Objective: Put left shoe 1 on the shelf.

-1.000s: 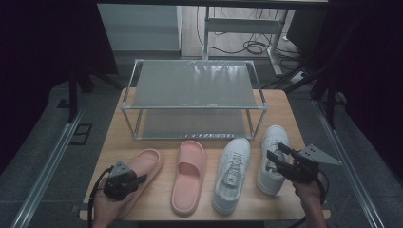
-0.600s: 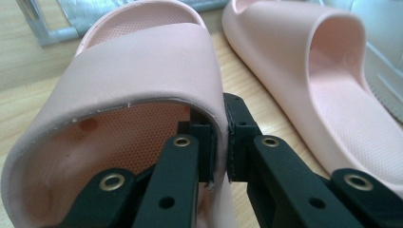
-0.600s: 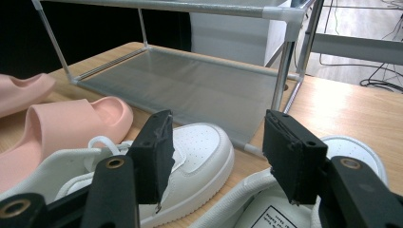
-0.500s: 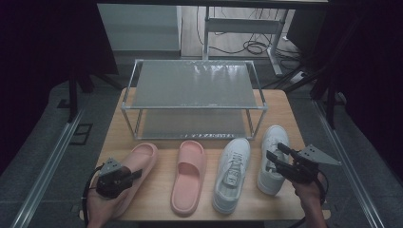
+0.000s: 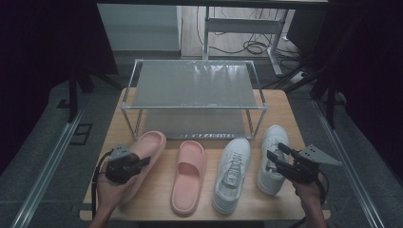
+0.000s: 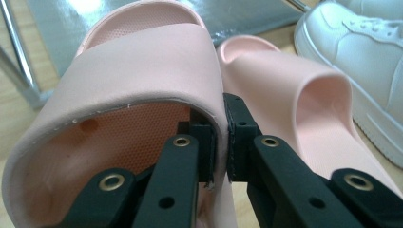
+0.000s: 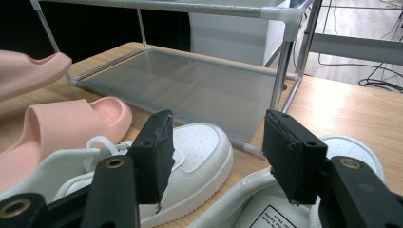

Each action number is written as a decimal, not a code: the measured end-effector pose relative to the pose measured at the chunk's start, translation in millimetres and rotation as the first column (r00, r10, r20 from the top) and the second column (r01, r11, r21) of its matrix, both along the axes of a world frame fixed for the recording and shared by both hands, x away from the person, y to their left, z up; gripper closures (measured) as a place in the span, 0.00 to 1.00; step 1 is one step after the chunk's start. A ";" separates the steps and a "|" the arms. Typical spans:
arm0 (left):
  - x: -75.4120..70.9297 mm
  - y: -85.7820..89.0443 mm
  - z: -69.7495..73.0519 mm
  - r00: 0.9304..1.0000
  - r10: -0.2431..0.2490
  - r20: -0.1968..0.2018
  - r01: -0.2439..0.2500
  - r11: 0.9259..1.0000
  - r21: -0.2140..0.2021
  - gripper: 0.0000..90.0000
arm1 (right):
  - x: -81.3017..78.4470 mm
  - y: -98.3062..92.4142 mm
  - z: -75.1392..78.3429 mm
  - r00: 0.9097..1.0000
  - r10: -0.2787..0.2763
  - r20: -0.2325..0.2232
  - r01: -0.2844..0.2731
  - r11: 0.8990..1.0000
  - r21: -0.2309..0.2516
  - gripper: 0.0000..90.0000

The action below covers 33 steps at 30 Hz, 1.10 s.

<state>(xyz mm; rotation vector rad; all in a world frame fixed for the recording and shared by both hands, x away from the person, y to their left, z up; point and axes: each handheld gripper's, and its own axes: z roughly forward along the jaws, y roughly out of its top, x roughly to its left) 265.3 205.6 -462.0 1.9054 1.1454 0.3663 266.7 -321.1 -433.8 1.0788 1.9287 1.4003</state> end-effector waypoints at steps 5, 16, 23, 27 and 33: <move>15.4 -9.3 3.7 1.000 -0.006 0.002 0.006 1.000 0.009 0.94 | 0.4 0.4 -0.2 1.000 0.001 0.000 -0.001 1.000 -0.003 0.49; 44.5 -28.1 8.1 1.000 -0.012 0.004 0.012 0.999 0.036 0.94 | 1.1 0.0 -1.1 1.000 -0.001 -0.005 0.001 1.000 -0.001 0.49; 48.2 -36.1 17.5 0.999 -0.029 0.022 0.028 0.999 0.045 0.94 | 0.9 -1.3 -0.5 1.000 -0.006 -0.006 0.006 1.000 0.003 0.49; 54.4 -38.6 17.9 1.000 -0.026 0.017 0.025 0.999 0.048 0.94 | 0.9 -1.0 -0.5 1.000 -0.004 -0.006 0.004 1.000 0.001 0.49; 63.6 -43.0 15.6 1.000 -0.025 0.009 0.025 0.998 0.059 0.94 | 1.7 -1.2 -1.3 1.000 -0.006 -0.010 0.006 1.000 0.002 0.49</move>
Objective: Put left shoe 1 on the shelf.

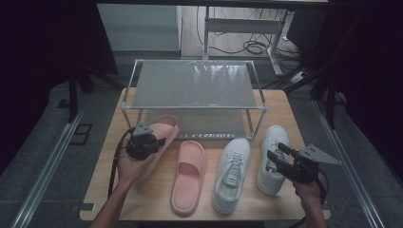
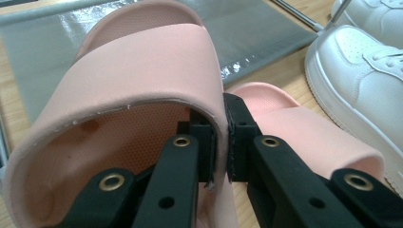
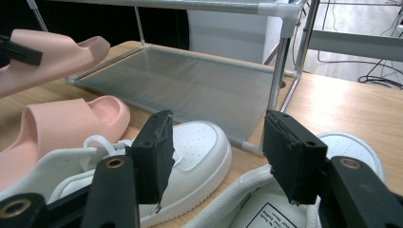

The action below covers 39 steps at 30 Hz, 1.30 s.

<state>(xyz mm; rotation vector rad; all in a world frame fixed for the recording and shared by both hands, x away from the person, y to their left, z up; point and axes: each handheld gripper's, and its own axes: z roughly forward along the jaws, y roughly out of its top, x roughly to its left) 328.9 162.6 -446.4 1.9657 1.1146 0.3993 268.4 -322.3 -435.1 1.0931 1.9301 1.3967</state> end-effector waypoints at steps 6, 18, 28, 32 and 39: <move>11.3 -5.6 -2.3 1.000 0.006 -0.006 -0.006 1.000 0.009 0.94 | 0.1 0.4 -0.3 1.000 0.002 -0.001 -0.002 1.000 0.000 0.49; 38.9 -24.9 -3.4 1.000 0.013 -0.008 -0.012 0.998 0.056 0.94 | 0.2 -1.3 -0.1 1.000 -0.003 -0.001 0.003 1.000 0.003 0.49; 62.9 -42.0 -15.8 1.000 0.029 -0.013 -0.027 0.995 0.098 0.94 | 0.9 -2.1 -0.6 1.000 -0.003 -0.002 0.003 1.000 0.003 0.49; 69.5 -49.5 -18.9 1.000 0.029 -0.005 -0.028 0.993 0.115 0.94 | 0.6 -2.0 -0.3 1.000 -0.002 0.000 0.002 1.000 0.006 0.49; 79.7 -58.6 -26.6 0.999 0.039 0.005 -0.039 0.989 0.146 0.94 | 0.1 -1.9 0.6 1.000 -0.001 0.004 0.001 1.000 0.006 0.49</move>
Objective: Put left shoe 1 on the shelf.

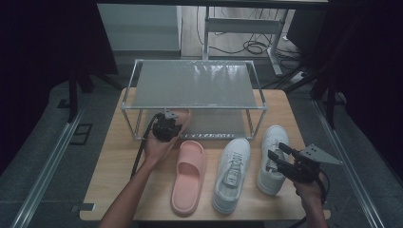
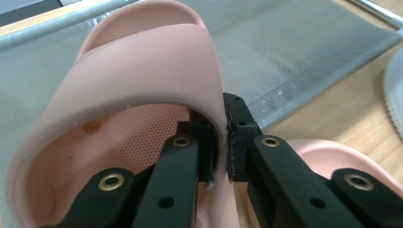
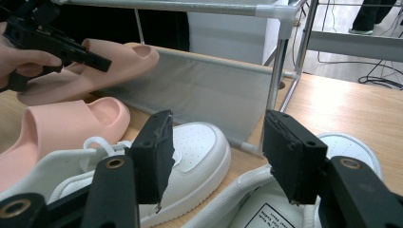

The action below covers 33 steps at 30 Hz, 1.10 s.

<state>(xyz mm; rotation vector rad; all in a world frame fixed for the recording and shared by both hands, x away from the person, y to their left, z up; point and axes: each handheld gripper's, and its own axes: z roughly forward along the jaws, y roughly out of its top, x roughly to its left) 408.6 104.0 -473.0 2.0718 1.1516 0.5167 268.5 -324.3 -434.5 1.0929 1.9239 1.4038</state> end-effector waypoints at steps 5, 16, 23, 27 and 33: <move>1.9 -6.4 -5.0 1.000 0.006 0.027 -0.006 1.000 0.019 0.93 | 0.3 0.3 -0.4 1.000 0.002 -0.002 -0.002 1.000 -0.001 0.49; 2.7 -10.7 -15.8 1.000 0.000 -0.001 0.000 1.000 0.015 0.93 | -0.1 -0.6 0.2 1.000 -0.001 0.001 0.001 1.000 0.002 0.49; 8.9 -9.6 -21.3 1.000 0.015 -0.007 -0.015 1.000 0.013 0.93 | 0.1 0.0 -0.1 1.000 0.001 0.001 -0.001 1.000 0.000 0.49; 12.5 -9.1 -22.9 1.000 0.026 -0.002 -0.026 1.000 0.017 0.92 | -0.1 -0.8 0.0 1.000 -0.002 0.001 0.002 1.000 0.003 0.49; 14.5 -10.9 -25.4 0.999 0.033 -0.023 -0.032 0.999 0.019 0.77 | -0.3 -1.0 0.3 1.000 0.000 0.003 0.000 1.000 0.003 0.49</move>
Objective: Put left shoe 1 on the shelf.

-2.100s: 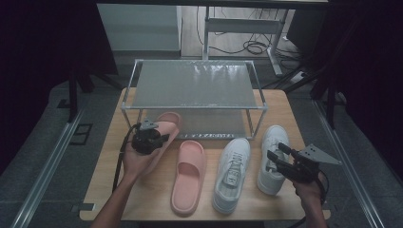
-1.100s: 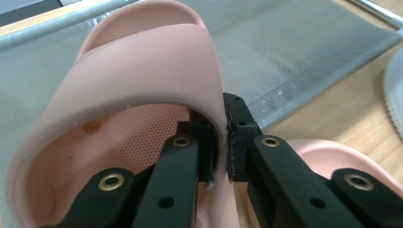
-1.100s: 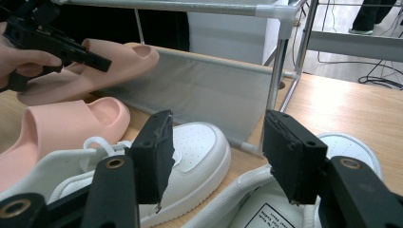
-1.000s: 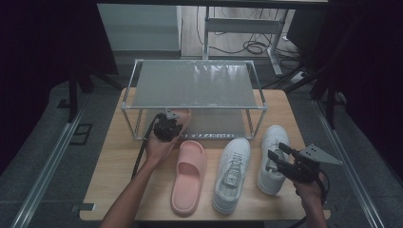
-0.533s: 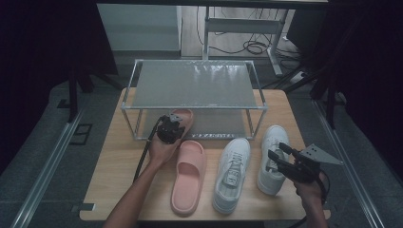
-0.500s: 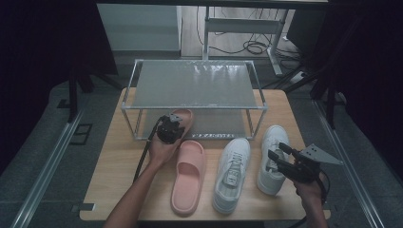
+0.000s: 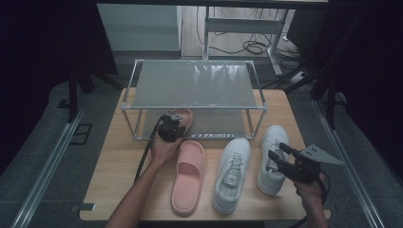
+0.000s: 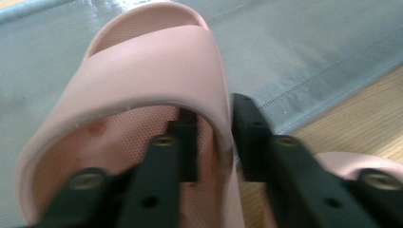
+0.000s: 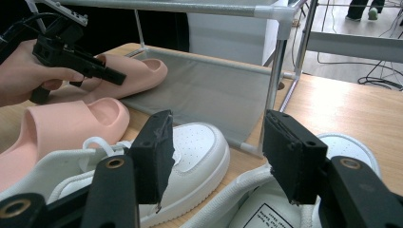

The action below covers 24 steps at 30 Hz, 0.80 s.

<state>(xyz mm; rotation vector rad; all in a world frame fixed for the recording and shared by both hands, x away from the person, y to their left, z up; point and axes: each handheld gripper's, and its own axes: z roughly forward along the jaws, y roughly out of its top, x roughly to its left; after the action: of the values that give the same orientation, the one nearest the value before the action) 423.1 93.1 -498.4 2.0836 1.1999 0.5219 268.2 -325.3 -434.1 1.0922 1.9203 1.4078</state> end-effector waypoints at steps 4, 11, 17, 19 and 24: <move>-11.2 3.3 8.7 1.000 0.006 0.002 -0.006 1.000 -0.023 0.57 | -0.4 -1.7 0.6 1.000 -0.004 0.003 0.004 1.000 0.003 0.49; -40.1 19.3 22.5 0.999 -0.039 -0.005 0.039 0.997 -0.060 0.51 | -1.8 -1.9 2.0 1.000 -0.006 0.004 0.006 1.000 0.003 0.49; -61.3 31.5 27.4 0.998 -0.060 0.002 0.060 0.996 -0.068 0.61 | -1.7 -3.1 2.2 1.000 -0.010 0.007 0.010 1.000 0.003 0.49; -69.6 37.2 27.6 0.998 -0.067 0.004 0.067 0.995 -0.071 0.76 | -2.0 -2.3 2.4 1.000 -0.008 0.006 0.008 1.000 0.003 0.49; -86.3 52.6 25.8 0.997 -0.071 0.009 0.071 0.996 -0.062 0.91 | -2.1 -1.3 2.4 1.000 -0.007 0.007 0.007 1.000 0.000 0.49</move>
<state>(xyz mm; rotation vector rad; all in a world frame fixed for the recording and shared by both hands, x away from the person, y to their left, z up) 336.7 145.7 -472.6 2.0620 1.1197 0.4531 266.1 -326.5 -431.8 1.0909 1.9101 1.4057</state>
